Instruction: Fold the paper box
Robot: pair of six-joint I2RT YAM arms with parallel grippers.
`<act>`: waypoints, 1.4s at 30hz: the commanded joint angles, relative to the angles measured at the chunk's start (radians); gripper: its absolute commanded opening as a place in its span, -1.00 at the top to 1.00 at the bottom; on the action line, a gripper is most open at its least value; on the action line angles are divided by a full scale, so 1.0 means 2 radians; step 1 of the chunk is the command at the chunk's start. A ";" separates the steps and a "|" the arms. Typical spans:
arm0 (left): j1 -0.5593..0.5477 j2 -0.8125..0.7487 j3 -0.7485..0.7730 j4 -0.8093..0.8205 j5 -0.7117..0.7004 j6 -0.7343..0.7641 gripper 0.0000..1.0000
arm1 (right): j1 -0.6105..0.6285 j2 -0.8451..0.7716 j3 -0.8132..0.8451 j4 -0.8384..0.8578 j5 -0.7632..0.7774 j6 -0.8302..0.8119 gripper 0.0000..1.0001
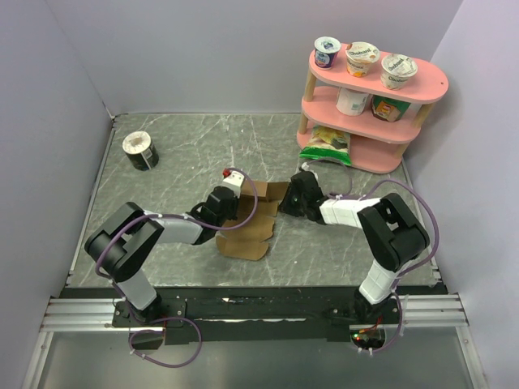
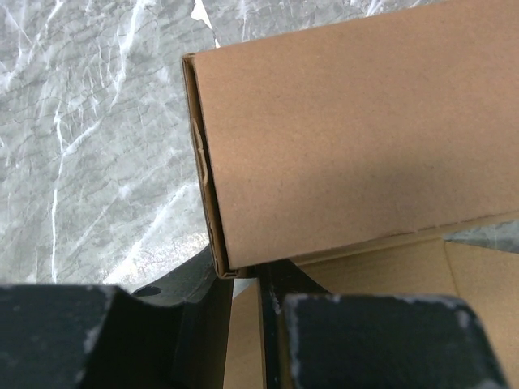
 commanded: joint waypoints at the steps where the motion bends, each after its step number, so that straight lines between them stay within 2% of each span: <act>1: -0.003 0.003 0.015 -0.002 -0.005 -0.004 0.57 | 0.012 0.018 0.025 0.004 0.022 0.005 0.54; 9: -0.002 0.005 0.018 -0.005 -0.004 -0.007 0.58 | 0.014 -0.005 -0.004 0.045 0.002 0.034 0.54; 20: -0.003 0.000 0.016 -0.007 -0.003 -0.008 0.59 | 0.014 -0.006 -0.030 0.156 -0.050 0.071 0.52; 42: -0.003 -0.001 0.017 -0.007 0.001 -0.009 0.60 | 0.037 0.061 0.003 0.166 -0.064 0.094 0.53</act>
